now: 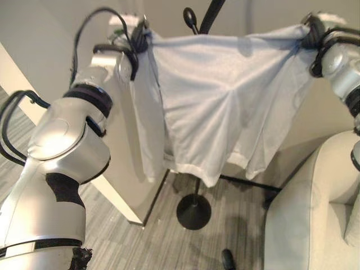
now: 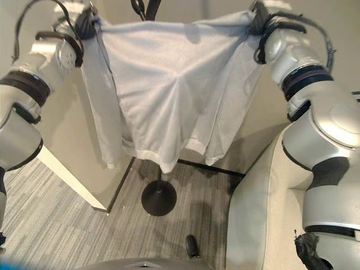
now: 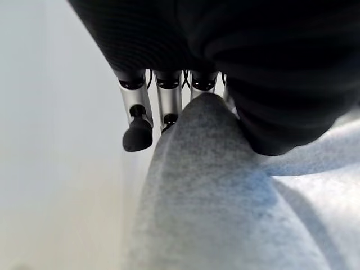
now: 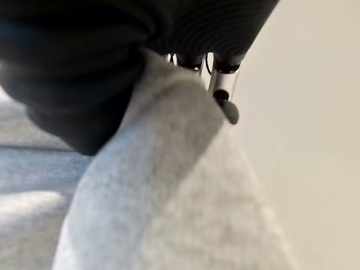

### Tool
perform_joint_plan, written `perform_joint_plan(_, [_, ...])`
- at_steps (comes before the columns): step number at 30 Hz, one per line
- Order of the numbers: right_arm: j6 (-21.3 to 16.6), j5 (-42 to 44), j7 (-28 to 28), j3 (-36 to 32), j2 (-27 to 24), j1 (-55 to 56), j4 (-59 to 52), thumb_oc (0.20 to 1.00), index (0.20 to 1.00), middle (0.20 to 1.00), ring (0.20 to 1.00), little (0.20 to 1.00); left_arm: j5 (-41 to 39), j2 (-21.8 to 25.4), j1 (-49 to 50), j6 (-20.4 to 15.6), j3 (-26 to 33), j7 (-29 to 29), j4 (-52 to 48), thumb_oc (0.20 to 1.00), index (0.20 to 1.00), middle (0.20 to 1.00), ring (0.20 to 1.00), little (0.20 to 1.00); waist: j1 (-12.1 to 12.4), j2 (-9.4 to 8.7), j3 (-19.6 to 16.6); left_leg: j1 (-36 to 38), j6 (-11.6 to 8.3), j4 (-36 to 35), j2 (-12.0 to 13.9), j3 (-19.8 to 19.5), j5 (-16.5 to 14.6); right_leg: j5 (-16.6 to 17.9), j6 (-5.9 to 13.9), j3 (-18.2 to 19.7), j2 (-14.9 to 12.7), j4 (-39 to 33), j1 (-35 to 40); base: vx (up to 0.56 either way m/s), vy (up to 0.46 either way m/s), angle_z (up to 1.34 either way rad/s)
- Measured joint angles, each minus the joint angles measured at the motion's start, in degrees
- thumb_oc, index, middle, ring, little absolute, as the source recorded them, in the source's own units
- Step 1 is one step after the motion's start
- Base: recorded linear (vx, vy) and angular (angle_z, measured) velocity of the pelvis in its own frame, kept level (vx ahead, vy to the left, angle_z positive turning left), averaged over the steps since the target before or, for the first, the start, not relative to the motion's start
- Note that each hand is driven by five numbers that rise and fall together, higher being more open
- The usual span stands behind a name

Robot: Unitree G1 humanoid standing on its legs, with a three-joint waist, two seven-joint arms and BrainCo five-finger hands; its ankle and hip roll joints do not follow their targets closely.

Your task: Hang the clothes on the sofa on the clothes rack.

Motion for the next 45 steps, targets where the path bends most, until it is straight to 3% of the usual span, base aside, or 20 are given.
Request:
perform_joint_plan(11, [0.3,-2.6,6.3,0.1,1.2,1.3,0.2,0.200,0.200,0.200,0.200,0.200,2.0,-3.3,2.2,-0.3,0.4,-5.1,-1.0,0.200,0.200,0.200,0.200,0.200,0.3,-0.14,0.7,-0.1,-0.13,0.0,0.0,-1.1,0.0,0.2,-0.20,-1.0,0.0,0.0,0.0,0.00,0.000,0.00])
perform_joint_plan(19, [-0.3,0.5,9.5,0.0,1.6,2.0,-3.7,0.200,0.200,0.200,0.200,0.200,1.8,-6.1,4.1,-0.8,2.1,-6.6,-2.0,0.200,0.200,0.200,0.200,0.200,0.5,-0.15,3.4,-0.1,-0.13,0.0,0.0,-2.1,0.0,0.3,-0.32,-1.3,0.1,0.0,0.3,-0.01,-0.001,0.01])
perform_joint_plan(26, [-0.8,2.0,10.7,-1.5,6.0,10.0,-4.6,0.200,0.200,0.200,0.200,0.200,0.8,-9.2,9.0,-1.4,7.1,-7.9,-3.5,0.200,0.200,0.200,0.200,0.200,2.4,-0.19,4.7,-0.1,-0.11,0.0,0.0,-2.5,0.1,0.3,-0.35,-1.9,0.0,0.0,0.6,-0.01,-0.002,0.02])
perform_joint_plan(32, [-0.8,1.9,10.3,-4.1,6.3,11.9,-4.6,0.200,0.200,0.200,0.200,0.200,-1.5,-10.9,13.2,-1.4,11.6,-7.9,-4.0,0.200,0.200,0.200,0.200,0.200,3.4,-0.05,5.8,0.1,-0.09,0.0,0.1,-3.8,0.2,0.3,-0.37,-3.0,0.0,0.0,1.6,-0.03,-0.007,0.08])
perform_joint_plan(34, [-1.1,1.8,9.8,-4.0,6.4,11.9,-4.5,0.464,0.464,0.464,0.464,0.464,-1.5,-11.4,13.6,-1.4,11.6,-7.9,-4.0,0.959,0.959,0.959,0.959,0.959,3.6,-0.22,6.6,0.2,-0.07,0.0,0.0,-4.3,0.2,0.4,-0.44,-3.2,0.0,0.0,1.8,-0.02,-0.002,0.05])
perform_joint_plan(35, [-1.4,1.8,9.6,-4.0,6.5,11.9,-4.5,1.000,1.000,1.000,1.000,1.000,-1.5,-11.5,13.6,-1.4,11.6,-7.9,-4.0,1.000,1.000,1.000,1.000,1.000,3.7,-0.24,6.7,0.1,-0.07,0.0,0.0,-4.6,0.2,0.4,-0.46,-3.3,0.0,0.0,1.8,-0.02,-0.003,0.05])
perform_joint_plan(45, [-1.9,-0.2,7.5,-7.3,6.5,11.9,-4.5,1.000,1.000,1.000,1.000,1.000,-3.7,-11.8,13.6,-1.4,13.1,-7.9,-4.0,1.000,1.000,1.000,1.000,1.000,4.7,-0.27,7.3,0.1,-0.12,0.0,0.0,-5.6,0.2,0.4,-0.48,-3.9,0.0,0.0,2.1,0.00,0.001,0.01])
